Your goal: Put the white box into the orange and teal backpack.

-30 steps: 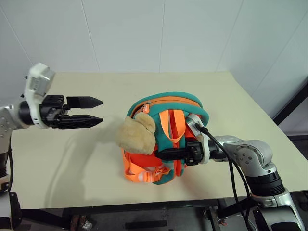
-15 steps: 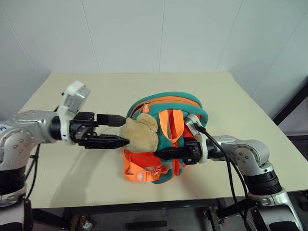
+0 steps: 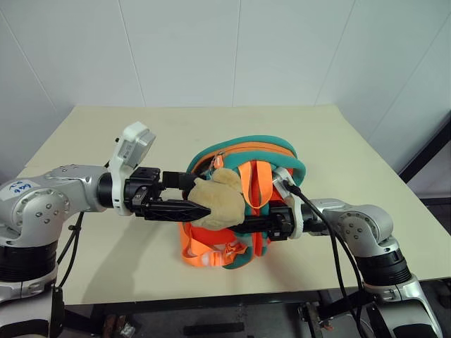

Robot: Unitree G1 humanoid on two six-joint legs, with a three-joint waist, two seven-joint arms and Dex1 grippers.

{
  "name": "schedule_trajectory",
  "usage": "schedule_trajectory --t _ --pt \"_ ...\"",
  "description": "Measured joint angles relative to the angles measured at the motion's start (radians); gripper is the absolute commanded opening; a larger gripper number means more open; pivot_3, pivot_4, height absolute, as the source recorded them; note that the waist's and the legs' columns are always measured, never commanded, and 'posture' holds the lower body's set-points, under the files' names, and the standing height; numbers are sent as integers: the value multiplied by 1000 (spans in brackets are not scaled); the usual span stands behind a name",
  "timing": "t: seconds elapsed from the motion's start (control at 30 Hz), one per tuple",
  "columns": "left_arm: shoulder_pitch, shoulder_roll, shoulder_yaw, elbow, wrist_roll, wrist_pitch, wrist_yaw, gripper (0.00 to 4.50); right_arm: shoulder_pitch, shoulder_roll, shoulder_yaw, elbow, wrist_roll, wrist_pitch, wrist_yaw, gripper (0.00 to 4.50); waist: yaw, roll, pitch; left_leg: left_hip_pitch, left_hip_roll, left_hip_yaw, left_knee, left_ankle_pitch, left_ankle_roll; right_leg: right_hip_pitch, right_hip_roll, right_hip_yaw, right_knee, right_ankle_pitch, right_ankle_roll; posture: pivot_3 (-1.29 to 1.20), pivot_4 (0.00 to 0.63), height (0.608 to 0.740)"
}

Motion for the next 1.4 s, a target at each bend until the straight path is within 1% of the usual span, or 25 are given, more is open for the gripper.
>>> schedule_trajectory --t 0.07,0.13,0.2,0.33,0.6,0.7,0.83,0.97,1.07,1.1,1.17,1.3,1.4 --pt "0 24 11 3 -30 28 0 4478 0 1 0 0 -1 0 0 354 -2 0 0 0 0 0 0 0 0 0 0 0 0 0 0 0 150 740" --pt "0 76 20 3 -39 39 -11 4478 0 2 1 0 -2 0 0 354 -4 0 0 0 0 0 -1 0 0 0 0 0 0 0 0 0 150 740" --pt "0 107 32 3 -47 44 -23 4478 0 3 1 0 -5 -1 0 354 -2 0 0 0 0 0 -1 0 0 0 0 0 0 0 0 0 150 740" --pt "1 153 35 2 -63 45 -45 4478 0 5 3 1 -12 -2 2 354 0 0 0 0 0 0 -1 0 0 0 0 0 -1 0 0 0 150 740" --pt "0 160 36 -10 -141 65 -27 4478 -5 14 5 12 -23 -7 13 354 -1 0 0 0 0 0 -1 0 0 0 0 0 -1 0 0 0 150 740" --pt "9 160 33 -35 -148 65 -14 4478 -5 20 6 21 -26 -9 14 354 -1 0 0 0 0 0 -1 0 0 0 0 0 -1 0 0 0 150 740" --pt "20 148 31 -39 -148 58 -1 4478 -5 22 6 21 -32 -14 14 354 -1 0 0 0 0 0 -1 0 0 0 0 0 0 0 0 0 150 740" --pt "21 100 5 -45 -130 24 28 4478 -5 25 6 22 -34 -18 14 354 0 0 0 0 0 0 -1 0 0 0 0 0 -1 0 0 0 150 740" --pt "22 61 -49 -62 -20 -68 50 4478 -5 26 6 23 -34 -18 14 354 2 0 0 0 0 0 -1 0 -1 0 0 0 -1 0 0 0 150 740" --pt "22 32 -65 -66 4 -91 68 4478 -5 27 6 23 -34 -19 14 354 3 0 0 0 0 0 -1 0 -1 0 0 0 -1 0 0 0 150 740" --pt "22 4 -80 -71 21 -104 80 4478 -5 28 6 23 -34 -19 14 354 3 0 0 0 0 0 -1 0 -1 0 0 0 -1 0 0 0 150 740" --pt "22 0 -84 -76 27 -107 85 4478 -5 28 6 23 -34 -19 14 354 2 0 0 0 0 0 -1 0 -1 0 0 0 0 0 0 0 150 740" --pt "22 -8 -83 -75 22 -104 94 3862 -5 28 6 23 -34 -19 13 354 2 0 0 0 0 0 0 0 -1 0 0 0 -1 0 0 0 150 740"
